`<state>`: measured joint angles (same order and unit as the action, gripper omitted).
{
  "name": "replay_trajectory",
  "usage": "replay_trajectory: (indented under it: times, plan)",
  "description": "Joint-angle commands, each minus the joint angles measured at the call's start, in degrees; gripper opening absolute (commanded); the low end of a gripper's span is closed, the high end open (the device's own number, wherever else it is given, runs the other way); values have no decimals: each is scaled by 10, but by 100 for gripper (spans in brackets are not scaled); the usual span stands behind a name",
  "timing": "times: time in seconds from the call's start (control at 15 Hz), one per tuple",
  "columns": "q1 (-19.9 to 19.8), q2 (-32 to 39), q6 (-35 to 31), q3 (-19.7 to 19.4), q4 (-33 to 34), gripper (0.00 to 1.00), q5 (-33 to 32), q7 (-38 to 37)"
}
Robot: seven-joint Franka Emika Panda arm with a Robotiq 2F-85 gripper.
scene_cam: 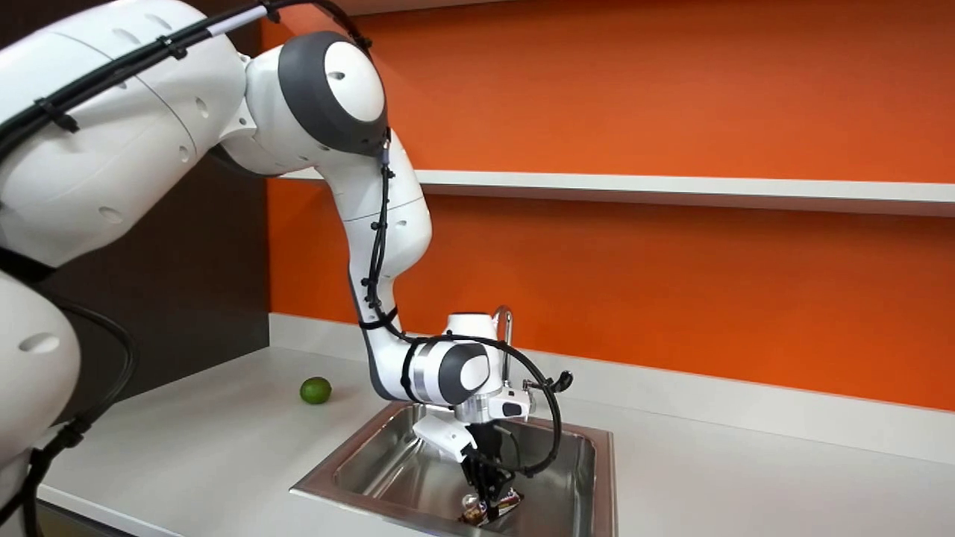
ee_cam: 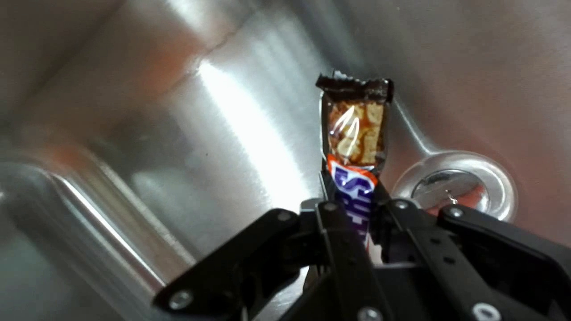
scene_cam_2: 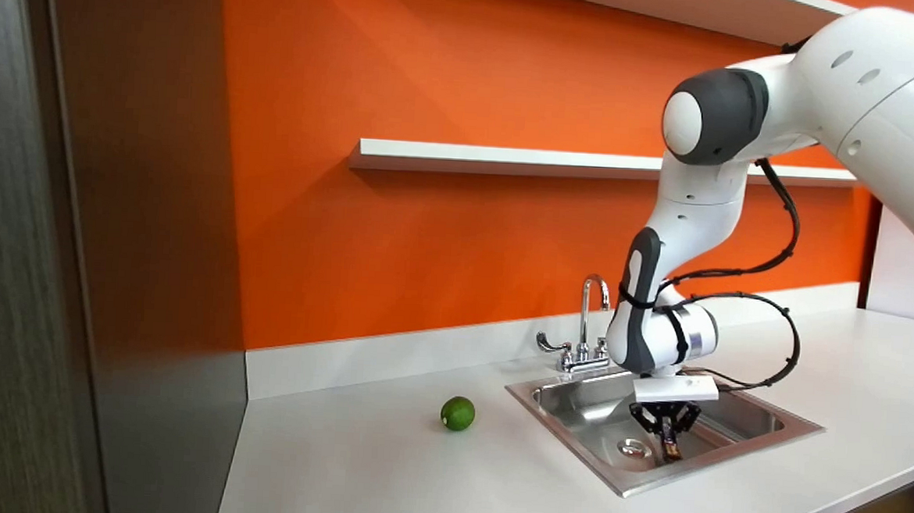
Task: Remove the brown packet from the sink and place it on the left side of the counter.
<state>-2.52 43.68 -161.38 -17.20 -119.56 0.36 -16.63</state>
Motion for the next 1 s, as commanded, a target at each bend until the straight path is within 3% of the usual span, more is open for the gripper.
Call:
replay_trajectory:
  times: [0.0,0.53,0.93]
  plan:
    - [39,-60,22,-25,-44,4,-23,8]
    - [150,-171,17,-87,-144,4,-126,-12]
    - [250,-256,27,-150,-203,4,-280,-79]
